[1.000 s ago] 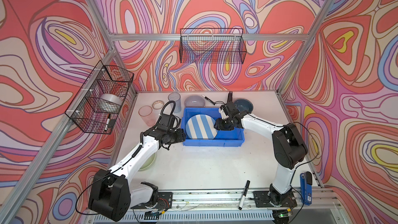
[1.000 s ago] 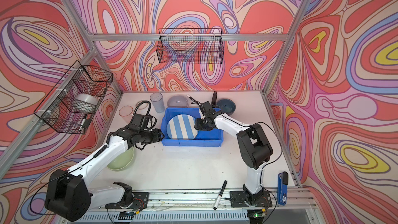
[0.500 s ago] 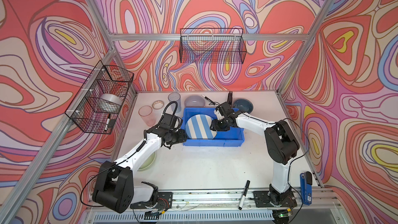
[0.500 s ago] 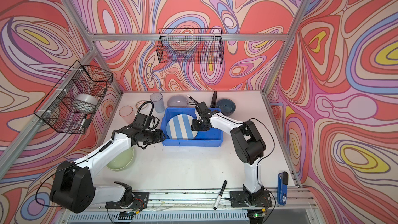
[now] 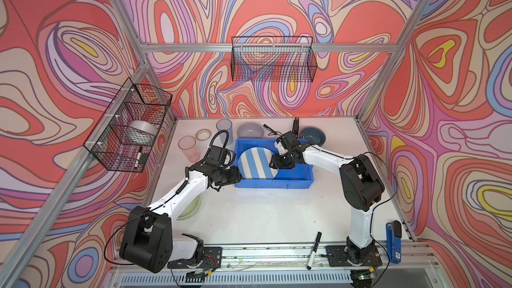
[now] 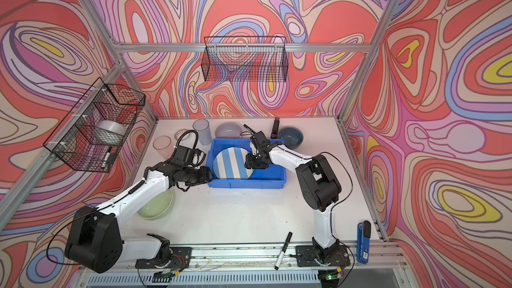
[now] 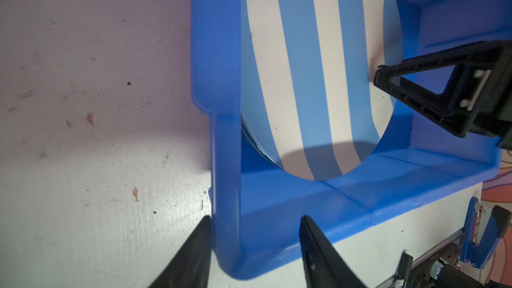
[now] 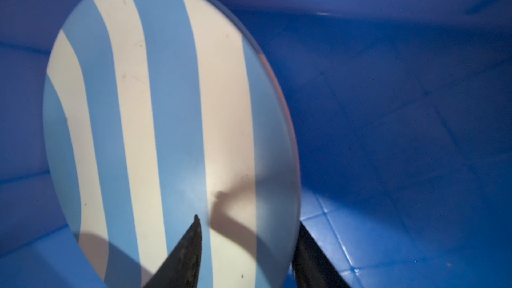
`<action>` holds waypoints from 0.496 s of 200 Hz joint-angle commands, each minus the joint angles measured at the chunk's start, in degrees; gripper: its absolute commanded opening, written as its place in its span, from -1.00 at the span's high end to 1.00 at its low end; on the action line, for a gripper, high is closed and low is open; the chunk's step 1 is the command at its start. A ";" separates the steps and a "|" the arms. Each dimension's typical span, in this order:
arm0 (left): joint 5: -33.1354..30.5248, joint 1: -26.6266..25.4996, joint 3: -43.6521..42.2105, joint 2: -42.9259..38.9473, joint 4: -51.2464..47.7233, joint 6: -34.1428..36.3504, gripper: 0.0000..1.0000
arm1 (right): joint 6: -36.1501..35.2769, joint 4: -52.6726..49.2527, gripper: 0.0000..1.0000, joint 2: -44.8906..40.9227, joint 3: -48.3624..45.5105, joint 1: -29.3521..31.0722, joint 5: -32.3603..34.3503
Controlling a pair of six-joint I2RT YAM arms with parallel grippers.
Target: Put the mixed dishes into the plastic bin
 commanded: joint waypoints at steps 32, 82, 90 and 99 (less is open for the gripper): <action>-5.83 0.22 3.34 -4.17 -6.83 -1.31 -0.16 | -2.52 -3.36 -0.13 -4.35 -0.49 0.68 6.02; -13.28 0.35 5.17 -9.31 -15.77 -2.90 -0.30 | -4.76 -6.61 -0.19 -11.26 -2.07 0.19 8.14; -14.53 0.40 4.92 -9.93 -17.19 -3.61 -0.32 | -5.03 -6.62 -0.20 -13.34 -2.73 0.19 7.88; -16.19 0.36 4.55 -10.68 -18.86 -4.61 -0.33 | -5.15 -6.66 -0.20 -14.44 -3.59 0.20 7.49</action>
